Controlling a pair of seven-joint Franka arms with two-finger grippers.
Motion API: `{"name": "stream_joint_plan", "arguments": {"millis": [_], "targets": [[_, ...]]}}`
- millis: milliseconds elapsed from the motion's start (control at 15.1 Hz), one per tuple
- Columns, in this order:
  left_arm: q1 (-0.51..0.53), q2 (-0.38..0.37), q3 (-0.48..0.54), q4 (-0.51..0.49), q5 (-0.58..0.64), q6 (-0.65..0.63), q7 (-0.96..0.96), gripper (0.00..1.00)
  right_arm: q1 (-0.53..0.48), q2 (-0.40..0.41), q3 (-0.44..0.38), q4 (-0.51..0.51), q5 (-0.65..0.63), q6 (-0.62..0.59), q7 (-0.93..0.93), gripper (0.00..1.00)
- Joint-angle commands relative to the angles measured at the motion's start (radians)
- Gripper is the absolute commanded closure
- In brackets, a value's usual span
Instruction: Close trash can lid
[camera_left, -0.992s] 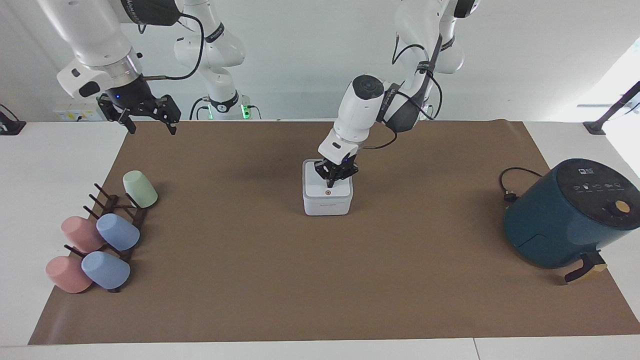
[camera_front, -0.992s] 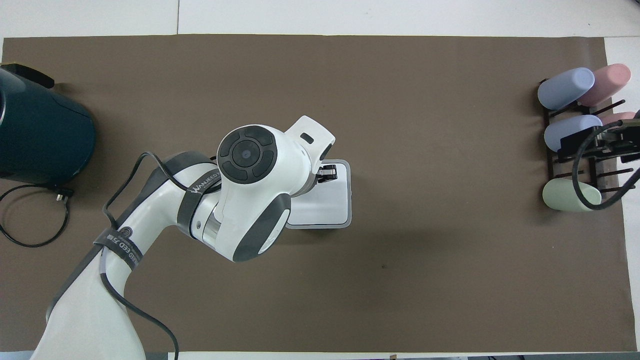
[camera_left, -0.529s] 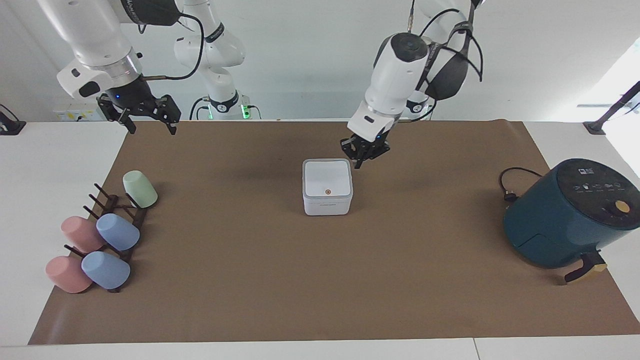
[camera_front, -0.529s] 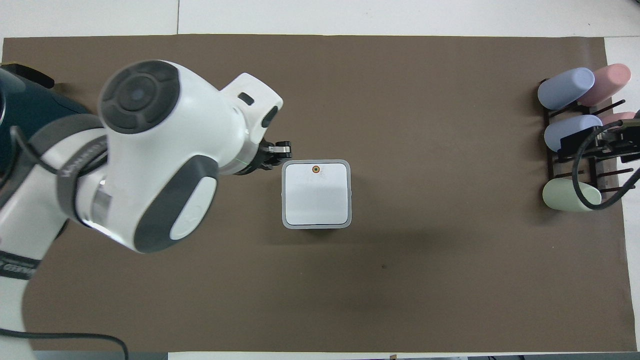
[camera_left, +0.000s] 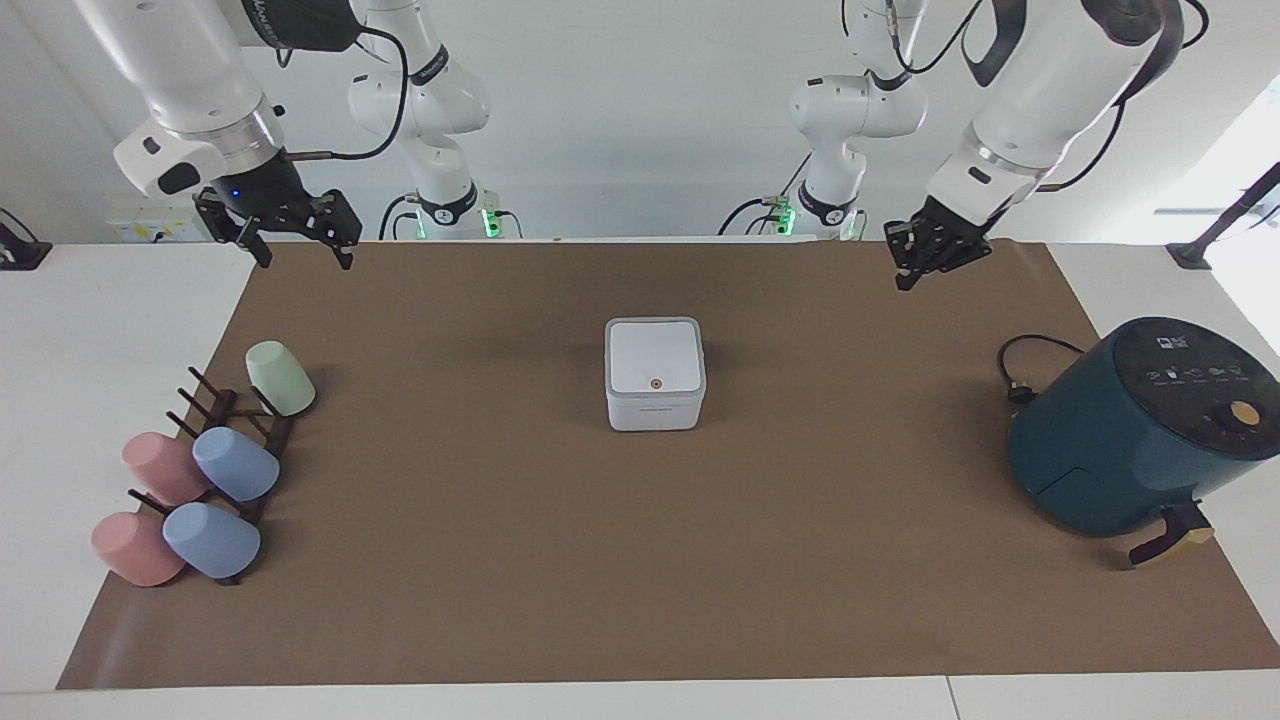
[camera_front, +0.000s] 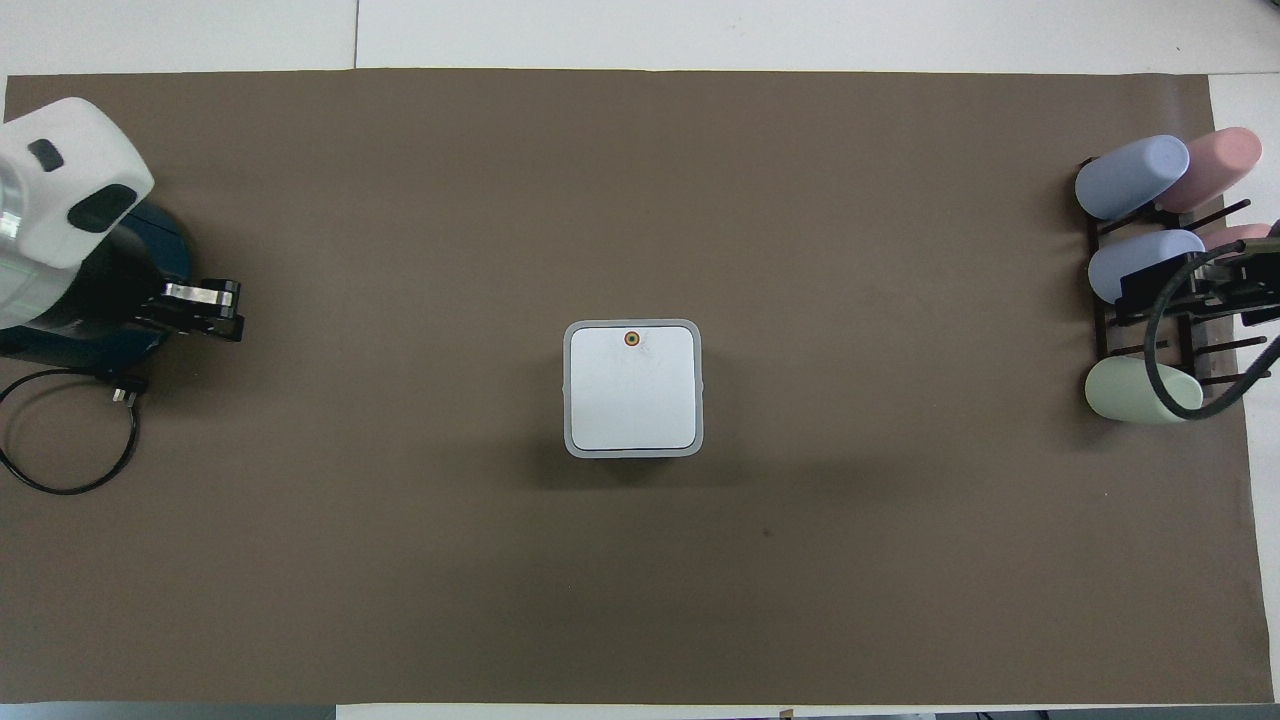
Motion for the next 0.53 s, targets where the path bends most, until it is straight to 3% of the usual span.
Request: {"name": "stream_joint_plan", "arguments": {"millis": [0,463], "targets": [[0.012,-0.023,-0.017,0.013,0.071,-0.052,0.009,0.00,-0.010,-0.012,0.005,-0.015,0.001,0.006,-0.014,0.00],[0.003,-0.064,0.025,0.049,0.077,-0.200,0.006,0.00,-0.010,-0.012,0.005,-0.015,0.001,0.006,-0.014,0.00]]}}
